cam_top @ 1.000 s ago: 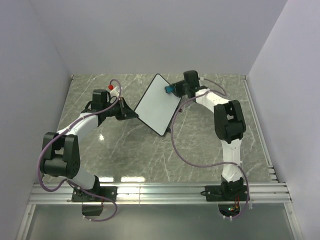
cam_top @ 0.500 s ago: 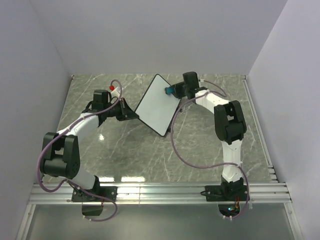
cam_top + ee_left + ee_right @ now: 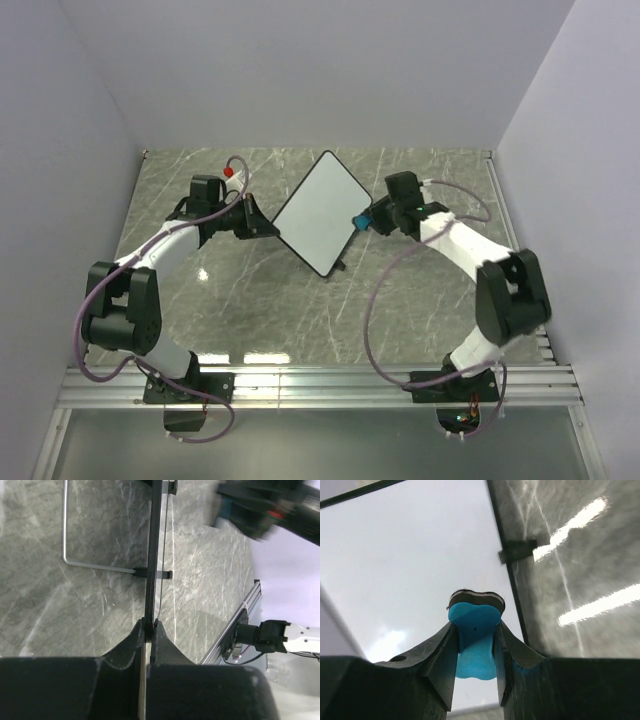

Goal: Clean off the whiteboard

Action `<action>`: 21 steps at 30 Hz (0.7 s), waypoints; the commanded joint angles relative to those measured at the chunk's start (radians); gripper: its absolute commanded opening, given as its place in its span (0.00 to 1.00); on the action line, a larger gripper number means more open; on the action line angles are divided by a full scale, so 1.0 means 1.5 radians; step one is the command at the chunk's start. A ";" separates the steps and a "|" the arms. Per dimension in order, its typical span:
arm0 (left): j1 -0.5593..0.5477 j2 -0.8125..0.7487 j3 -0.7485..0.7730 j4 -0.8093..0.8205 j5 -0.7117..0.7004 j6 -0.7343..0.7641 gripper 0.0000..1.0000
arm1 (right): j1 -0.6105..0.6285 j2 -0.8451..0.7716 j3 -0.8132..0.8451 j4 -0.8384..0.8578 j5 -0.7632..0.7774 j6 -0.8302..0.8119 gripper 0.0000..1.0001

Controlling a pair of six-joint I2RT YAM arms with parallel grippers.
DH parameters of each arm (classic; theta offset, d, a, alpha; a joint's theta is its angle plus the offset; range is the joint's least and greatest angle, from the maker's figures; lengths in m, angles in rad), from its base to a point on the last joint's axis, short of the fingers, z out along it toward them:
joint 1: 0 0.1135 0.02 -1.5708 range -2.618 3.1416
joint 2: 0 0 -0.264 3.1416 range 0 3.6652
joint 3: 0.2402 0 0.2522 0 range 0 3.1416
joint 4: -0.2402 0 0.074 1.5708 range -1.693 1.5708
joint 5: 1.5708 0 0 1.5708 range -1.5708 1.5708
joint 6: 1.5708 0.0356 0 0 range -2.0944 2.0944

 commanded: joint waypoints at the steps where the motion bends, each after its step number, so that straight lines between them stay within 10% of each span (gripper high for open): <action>1: -0.009 0.019 0.044 -0.044 -0.024 0.048 0.00 | 0.003 -0.112 -0.024 -0.115 0.092 -0.095 0.00; 13: -0.009 0.043 0.113 -0.113 -0.125 0.063 0.01 | 0.002 -0.244 -0.248 -0.228 0.095 -0.142 0.03; 18: -0.009 0.038 0.132 -0.127 -0.135 0.054 0.17 | 0.002 -0.248 -0.264 -0.242 0.110 -0.172 0.61; 21: -0.009 0.030 0.146 -0.145 -0.147 0.059 0.29 | 0.002 -0.252 -0.242 -0.261 0.125 -0.192 0.79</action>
